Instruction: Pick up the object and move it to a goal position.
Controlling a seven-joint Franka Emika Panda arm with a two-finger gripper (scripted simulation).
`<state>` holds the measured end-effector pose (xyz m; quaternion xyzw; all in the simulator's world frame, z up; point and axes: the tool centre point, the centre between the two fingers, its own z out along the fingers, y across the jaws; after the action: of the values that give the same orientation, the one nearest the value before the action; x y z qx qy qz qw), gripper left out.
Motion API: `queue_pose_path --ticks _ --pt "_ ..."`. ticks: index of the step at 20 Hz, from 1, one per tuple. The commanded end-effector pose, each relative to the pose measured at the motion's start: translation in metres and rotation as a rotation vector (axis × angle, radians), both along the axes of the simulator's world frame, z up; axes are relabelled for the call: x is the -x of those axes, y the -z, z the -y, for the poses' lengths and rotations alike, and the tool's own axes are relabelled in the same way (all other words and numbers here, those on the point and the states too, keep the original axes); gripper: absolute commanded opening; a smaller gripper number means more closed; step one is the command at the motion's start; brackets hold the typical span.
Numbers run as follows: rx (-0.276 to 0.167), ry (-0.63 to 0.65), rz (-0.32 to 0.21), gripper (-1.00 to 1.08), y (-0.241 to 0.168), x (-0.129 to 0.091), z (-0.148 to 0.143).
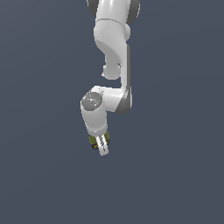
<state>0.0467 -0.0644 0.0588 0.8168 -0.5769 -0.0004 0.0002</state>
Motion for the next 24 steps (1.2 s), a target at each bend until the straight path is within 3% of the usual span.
queue_pose_path --ticks 1,14,24 --pt "0.0 0.0 0.001 -1.0 0.0 0.0 0.0" --pt "0.0 0.0 0.001 -1.0 -0.001 0.002 0.0" --pt "-0.001 0.0 0.001 -1.0 -0.015 0.028 0.008"
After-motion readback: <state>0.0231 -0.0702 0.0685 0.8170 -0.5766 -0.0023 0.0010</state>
